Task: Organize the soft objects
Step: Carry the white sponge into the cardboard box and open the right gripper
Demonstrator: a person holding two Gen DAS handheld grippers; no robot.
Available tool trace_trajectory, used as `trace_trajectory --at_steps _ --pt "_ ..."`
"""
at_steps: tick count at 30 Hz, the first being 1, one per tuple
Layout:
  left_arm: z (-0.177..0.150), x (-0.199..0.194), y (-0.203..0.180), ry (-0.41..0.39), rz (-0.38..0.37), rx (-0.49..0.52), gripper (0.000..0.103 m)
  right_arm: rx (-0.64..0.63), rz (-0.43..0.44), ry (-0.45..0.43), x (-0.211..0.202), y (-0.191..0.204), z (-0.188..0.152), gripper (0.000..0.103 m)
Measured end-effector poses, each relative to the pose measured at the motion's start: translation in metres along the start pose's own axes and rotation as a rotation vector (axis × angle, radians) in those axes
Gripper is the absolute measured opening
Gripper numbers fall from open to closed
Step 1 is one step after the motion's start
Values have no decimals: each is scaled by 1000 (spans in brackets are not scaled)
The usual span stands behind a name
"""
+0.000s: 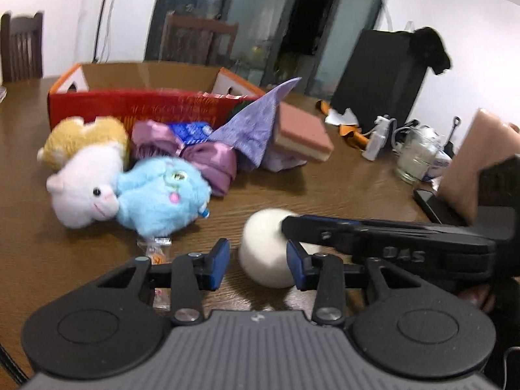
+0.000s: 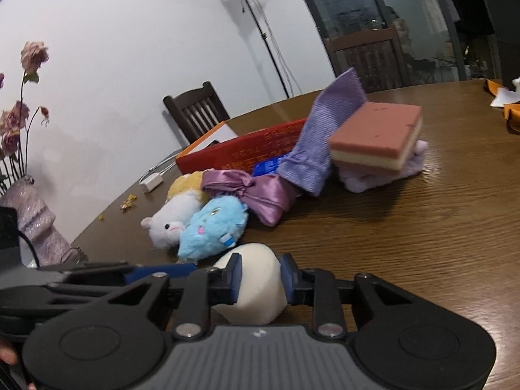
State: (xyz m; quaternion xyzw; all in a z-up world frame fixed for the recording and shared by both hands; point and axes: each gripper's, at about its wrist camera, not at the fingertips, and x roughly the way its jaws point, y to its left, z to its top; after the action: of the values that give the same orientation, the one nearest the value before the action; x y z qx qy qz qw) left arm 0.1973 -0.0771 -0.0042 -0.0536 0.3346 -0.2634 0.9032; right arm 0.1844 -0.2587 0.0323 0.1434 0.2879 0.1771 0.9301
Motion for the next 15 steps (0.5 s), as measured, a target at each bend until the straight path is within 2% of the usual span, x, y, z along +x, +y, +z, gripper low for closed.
trace_trajectory --at_steps 3,5,7,12,15 --pt "-3 6 11 12 -35 -71 39 22 1 1 1 -8 -1 27" --pt "-3 8 14 15 -69 -108 23 35 24 5 3 -12 -3 25" --pt "-1 7 16 20 -82 -150 23 27 34 6 5 -11 -2 23" --pt "23 -1 6 -80 -63 -86 21 62 72 -36 7 -13 17 21" --pt "68 -2 9 -145 -79 -49 21 15 79 -99 9 -6 53 21"
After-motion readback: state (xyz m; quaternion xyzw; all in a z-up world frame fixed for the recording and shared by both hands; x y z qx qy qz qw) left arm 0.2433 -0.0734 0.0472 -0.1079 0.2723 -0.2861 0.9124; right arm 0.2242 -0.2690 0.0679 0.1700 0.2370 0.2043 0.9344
